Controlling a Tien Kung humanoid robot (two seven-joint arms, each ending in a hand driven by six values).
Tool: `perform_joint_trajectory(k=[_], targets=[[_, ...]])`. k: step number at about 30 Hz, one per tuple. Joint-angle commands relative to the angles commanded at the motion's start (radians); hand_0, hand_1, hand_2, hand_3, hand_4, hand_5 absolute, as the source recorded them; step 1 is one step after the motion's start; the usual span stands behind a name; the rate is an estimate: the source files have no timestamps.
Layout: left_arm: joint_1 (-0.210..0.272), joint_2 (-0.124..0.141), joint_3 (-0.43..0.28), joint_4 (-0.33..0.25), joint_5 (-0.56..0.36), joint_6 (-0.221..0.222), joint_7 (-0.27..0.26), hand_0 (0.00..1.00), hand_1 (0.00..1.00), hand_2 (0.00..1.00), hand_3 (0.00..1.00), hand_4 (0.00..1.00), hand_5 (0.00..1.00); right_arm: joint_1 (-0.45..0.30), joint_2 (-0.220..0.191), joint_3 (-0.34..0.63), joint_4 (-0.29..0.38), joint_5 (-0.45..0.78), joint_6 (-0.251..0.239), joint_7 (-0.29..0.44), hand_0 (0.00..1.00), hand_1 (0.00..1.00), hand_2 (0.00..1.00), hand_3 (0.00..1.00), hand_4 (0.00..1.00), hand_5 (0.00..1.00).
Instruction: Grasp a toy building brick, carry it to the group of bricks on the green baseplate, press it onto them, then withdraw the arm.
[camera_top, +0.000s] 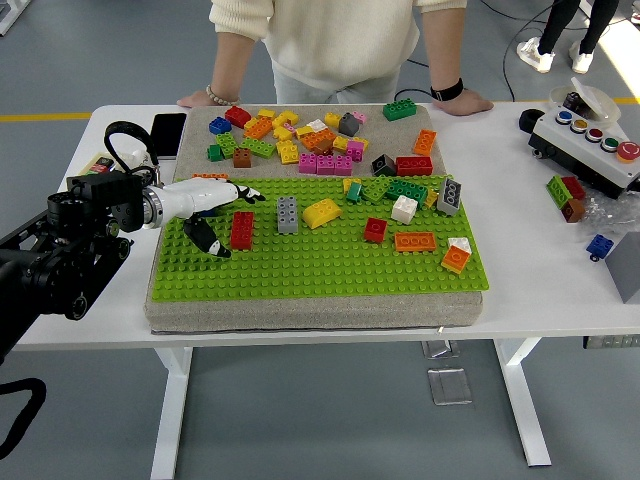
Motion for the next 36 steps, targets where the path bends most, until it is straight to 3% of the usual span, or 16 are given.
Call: perform_joint_trajectory(k=[14, 33, 36], targets=[[-0.018, -0.025, -0.017, 0.062, 0.0, 0.005, 0.018, 0.998, 0.94, 0.892, 0.944, 0.926, 0.077, 0.001, -0.001, 0.003, 0.0, 0.001, 0.001, 0.001, 0.724, 0.638, 0.682, 0.622, 0.947, 0.489], [-0.025, -0.042, -0.019, 0.09, -0.024, 0.017, 0.036, 0.951, 0.851, 0.799, 0.854, 0.912, 0.065, 0.002, -0.002, 0.006, 0.0, 0.001, 0.0, 0.002, 0.724, 0.638, 0.681, 0.62, 0.947, 0.491], [-0.028, -0.043, -0.025, 0.092, -0.022, 0.0, 0.038, 0.939, 0.851, 0.793, 0.844, 0.921, 0.073, 0.002, -0.002, 0.005, 0.0, 0.002, 0.001, 0.002, 0.723, 0.638, 0.682, 0.619, 0.947, 0.492]])
